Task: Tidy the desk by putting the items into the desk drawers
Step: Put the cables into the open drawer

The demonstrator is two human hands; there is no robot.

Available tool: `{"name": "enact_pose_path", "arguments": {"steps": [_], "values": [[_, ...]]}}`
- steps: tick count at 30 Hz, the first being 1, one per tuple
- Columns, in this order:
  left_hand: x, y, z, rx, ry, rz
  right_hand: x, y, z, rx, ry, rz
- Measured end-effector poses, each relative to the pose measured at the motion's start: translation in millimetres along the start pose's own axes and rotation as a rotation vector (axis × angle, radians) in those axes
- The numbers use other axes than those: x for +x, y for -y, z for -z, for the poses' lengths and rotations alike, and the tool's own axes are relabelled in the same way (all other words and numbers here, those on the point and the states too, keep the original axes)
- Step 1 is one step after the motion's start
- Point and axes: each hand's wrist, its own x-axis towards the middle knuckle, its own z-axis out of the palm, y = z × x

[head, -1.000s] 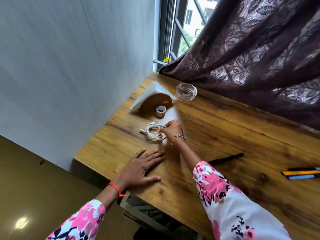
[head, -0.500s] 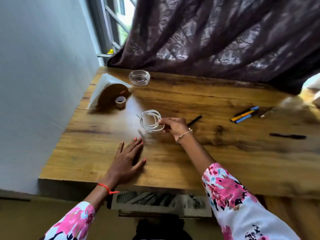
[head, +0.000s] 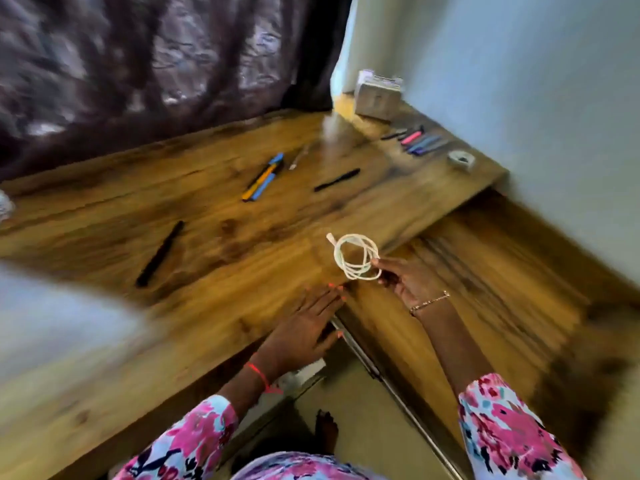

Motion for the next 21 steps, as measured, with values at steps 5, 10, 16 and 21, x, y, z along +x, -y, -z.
{"name": "enact_pose_path", "arguments": {"steps": [5, 10, 16, 21], "values": [[41, -38, -36, 0.042, 0.119, -0.133, -6, -20, 93, 0.063, -0.149, -0.079], [52, -47, -53, 0.068, 0.229, -0.11, 3, -56, 119, 0.096, -0.221, -0.217], [53, -50, -47, 0.136, 0.141, -0.144, 27, -88, 114, -0.006, -0.259, -0.308], [54, -49, -50, 0.046, 0.266, -0.049, 42, -86, 120, -0.353, -0.238, -0.309]]}}
